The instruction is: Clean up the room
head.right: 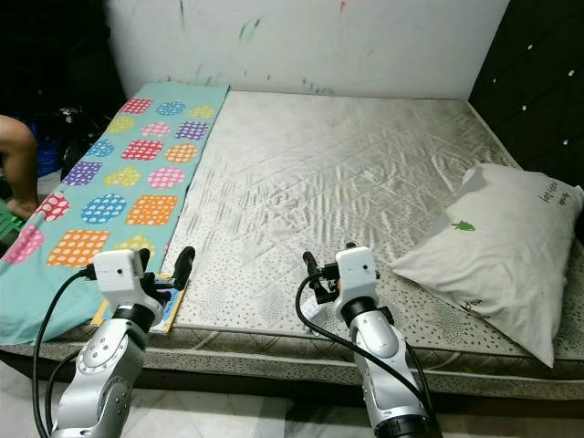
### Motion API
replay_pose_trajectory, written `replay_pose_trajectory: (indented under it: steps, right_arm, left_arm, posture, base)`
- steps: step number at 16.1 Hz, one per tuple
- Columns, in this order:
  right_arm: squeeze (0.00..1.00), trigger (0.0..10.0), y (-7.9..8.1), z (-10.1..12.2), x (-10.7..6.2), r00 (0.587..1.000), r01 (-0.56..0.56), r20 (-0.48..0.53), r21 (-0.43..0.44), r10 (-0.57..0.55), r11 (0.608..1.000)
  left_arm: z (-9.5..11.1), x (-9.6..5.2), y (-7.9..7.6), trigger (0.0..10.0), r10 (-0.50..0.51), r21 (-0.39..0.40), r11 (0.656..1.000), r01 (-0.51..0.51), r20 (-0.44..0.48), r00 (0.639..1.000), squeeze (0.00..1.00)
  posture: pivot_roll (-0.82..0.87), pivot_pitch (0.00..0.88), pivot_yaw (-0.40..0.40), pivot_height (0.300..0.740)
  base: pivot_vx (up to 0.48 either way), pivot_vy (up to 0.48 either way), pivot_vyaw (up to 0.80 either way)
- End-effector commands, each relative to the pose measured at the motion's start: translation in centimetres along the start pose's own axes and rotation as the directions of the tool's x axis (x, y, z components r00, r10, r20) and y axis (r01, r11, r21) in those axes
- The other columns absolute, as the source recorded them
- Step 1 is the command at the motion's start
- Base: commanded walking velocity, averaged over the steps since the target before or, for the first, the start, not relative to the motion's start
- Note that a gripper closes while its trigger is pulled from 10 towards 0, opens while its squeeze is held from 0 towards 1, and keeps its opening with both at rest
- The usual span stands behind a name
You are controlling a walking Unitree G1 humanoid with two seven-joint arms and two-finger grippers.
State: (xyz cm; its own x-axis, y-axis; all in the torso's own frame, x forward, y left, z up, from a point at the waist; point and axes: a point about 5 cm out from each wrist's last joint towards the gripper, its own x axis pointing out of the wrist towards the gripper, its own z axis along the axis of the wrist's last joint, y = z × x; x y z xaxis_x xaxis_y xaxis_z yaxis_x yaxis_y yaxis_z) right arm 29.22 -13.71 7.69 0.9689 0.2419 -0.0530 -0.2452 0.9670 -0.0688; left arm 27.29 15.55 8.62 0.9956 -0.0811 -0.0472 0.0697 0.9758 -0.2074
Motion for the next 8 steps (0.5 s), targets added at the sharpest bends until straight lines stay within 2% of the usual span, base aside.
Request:
replay_pose_trajectory:
  steps: [1,3,6,8]
  right_arm:
    - [0.0,10.0,0.08,0.45,0.06,1.0,-0.011,0.011,0.002,0.011,1.0]
    - [0.0,10.0,0.07,0.45,0.05,1.0,-0.01,0.009,0.004,0.01,1.0]
    - [0.0,10.0,0.02,0.46,0.07,1.0,-0.003,0.007,0.001,0.003,1.0]
    - [0.0,10.0,-0.07,0.41,0.08,1.0,0.007,0.001,0.002,-0.007,1.0]
  left_arm:
    - [0.28,-0.11,0.03,10.0,-0.003,0.004,1.0,0.003,0.008,1.0,0.0]
    - [0.29,-0.12,-0.01,10.0,-0.007,0.001,1.0,0.007,0.008,1.0,0.0]
    - [0.25,-0.05,-0.08,10.0,-0.015,-0.003,1.0,0.015,0.001,1.0,0.0]
    - [0.21,-0.02,-0.09,10.0,-0.018,-0.002,1.0,0.018,-0.001,1.0,0.0]
  posture:
    - [-0.06,0.0,-0.002,0.74]
    - [-0.07,0.0,-0.001,0.74]
    - [-0.07,0.0,0.0,0.74]
    - [-0.07,0.0,0.0,0.74]
  base:
    - [0.0,0.0,0.0]
    - [0.0,0.0,0.0]
    - [0.25,0.0,0.0]
    - [0.255,0.0,-0.8]
